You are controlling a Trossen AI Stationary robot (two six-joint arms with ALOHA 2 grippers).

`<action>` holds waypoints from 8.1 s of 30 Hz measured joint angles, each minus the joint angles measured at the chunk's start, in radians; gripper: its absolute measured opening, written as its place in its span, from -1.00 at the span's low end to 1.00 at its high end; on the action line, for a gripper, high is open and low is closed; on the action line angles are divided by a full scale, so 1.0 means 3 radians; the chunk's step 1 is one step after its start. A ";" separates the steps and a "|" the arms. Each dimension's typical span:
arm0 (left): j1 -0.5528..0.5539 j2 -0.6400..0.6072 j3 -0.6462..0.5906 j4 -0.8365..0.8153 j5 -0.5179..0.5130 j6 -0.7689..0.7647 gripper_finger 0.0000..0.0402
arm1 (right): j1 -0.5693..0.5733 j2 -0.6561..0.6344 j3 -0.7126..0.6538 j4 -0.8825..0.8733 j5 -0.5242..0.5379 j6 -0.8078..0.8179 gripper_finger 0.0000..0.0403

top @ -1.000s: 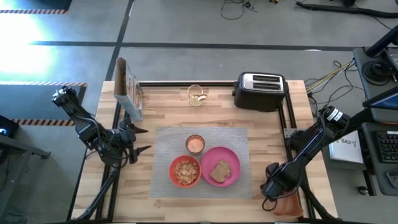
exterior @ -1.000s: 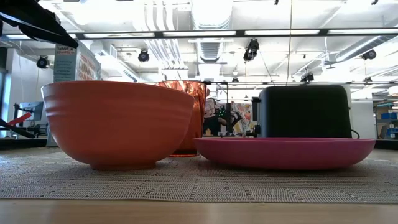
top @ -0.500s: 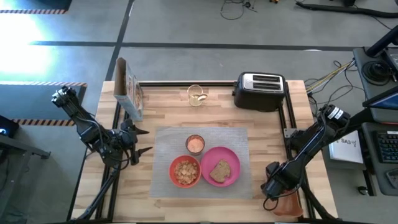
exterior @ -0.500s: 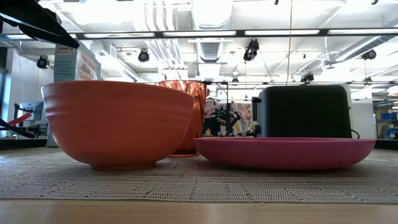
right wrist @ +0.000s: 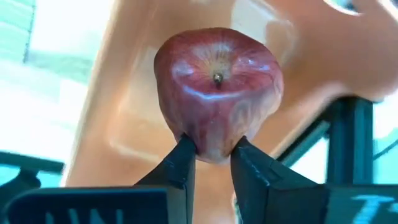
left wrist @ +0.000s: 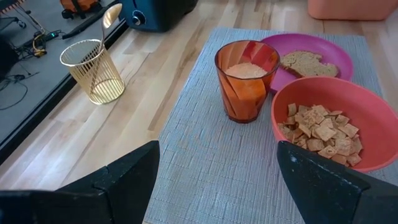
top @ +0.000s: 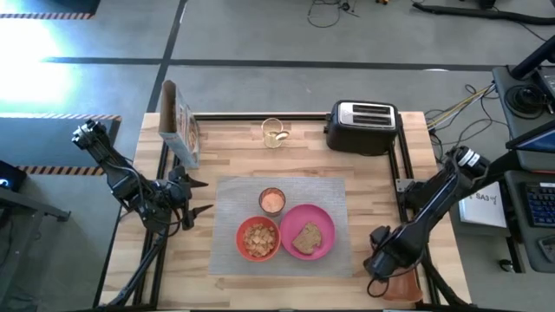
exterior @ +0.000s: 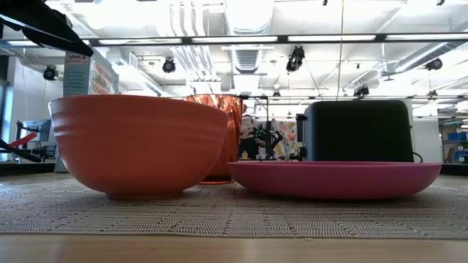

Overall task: Arrange a breakfast setting
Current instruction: Put the red apple to the top of the pink plate on the gray mat, then put the golden spoon to the left of the orange bowl on the gray mat

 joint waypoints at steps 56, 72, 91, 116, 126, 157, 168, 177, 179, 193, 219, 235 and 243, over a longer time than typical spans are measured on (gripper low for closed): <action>0.0003 -0.0051 0.0001 -0.0133 -0.0091 -0.0132 0.53 | -0.1727 0.0771 -0.0152 0.1292 0.3566 -0.2178 -0.73; 0.0003 -0.0050 0.0001 -0.0110 -0.0092 -0.0102 0.53 | -0.1726 0.0771 -0.0273 0.1713 0.3545 -0.2202 -0.30; 0.0003 -0.0051 0.0001 -0.0072 -0.0091 -0.0112 0.53 | -0.1725 0.0760 0.0595 0.0829 0.3281 -0.2723 -0.10; 0.0003 -0.0051 0.0001 -0.0005 -0.0034 -0.0024 0.53 | -0.3079 0.0760 0.0564 0.0815 0.2850 -0.2886 -0.08; 0.0003 -0.0057 0.0001 -0.0061 -0.0033 -0.0024 0.53 | -0.3501 0.0760 0.0733 0.0890 0.2577 -0.3275 -0.08; 0.0001 -0.0038 0.0001 -0.0061 -0.0002 -0.0027 0.53 | -0.3678 0.0767 -0.0066 0.2394 0.2402 -0.3064 -0.08; 0.0003 -0.0038 0.0001 -0.0064 -0.0006 -0.0027 0.53 | -0.3467 0.0767 -0.0062 0.2434 0.1977 -0.3075 -0.08; 0.0003 -0.0038 0.0001 -0.0061 -0.0008 -0.0027 0.53 | -0.3268 0.0767 0.0083 0.2430 0.1577 -0.3083 -0.08; 0.0003 -0.0038 0.0001 -0.0061 -0.0008 -0.0027 0.53 | -0.3225 0.0767 0.0111 0.2434 0.1481 -0.3082 -0.08; 0.0002 -0.0038 0.0001 -0.0047 -0.0006 -0.0028 0.53 | -0.3223 0.0754 0.0419 0.2312 0.1387 -0.3449 -0.08; 0.0003 -0.0201 0.0001 -0.0259 -0.0008 -0.0039 0.53 | -0.3430 0.0773 0.0557 0.3264 0.2939 -0.3958 -0.08; 0.0003 -0.0278 0.0001 -0.0361 -0.0096 -0.0125 0.53 | -0.3739 0.1447 0.0784 0.3831 0.2696 -0.4114 -0.08; 0.0003 -0.0310 0.0001 -0.0429 -0.0101 -0.0223 0.53 | -0.3758 0.1403 0.0963 0.3832 0.2698 -0.4332 -0.08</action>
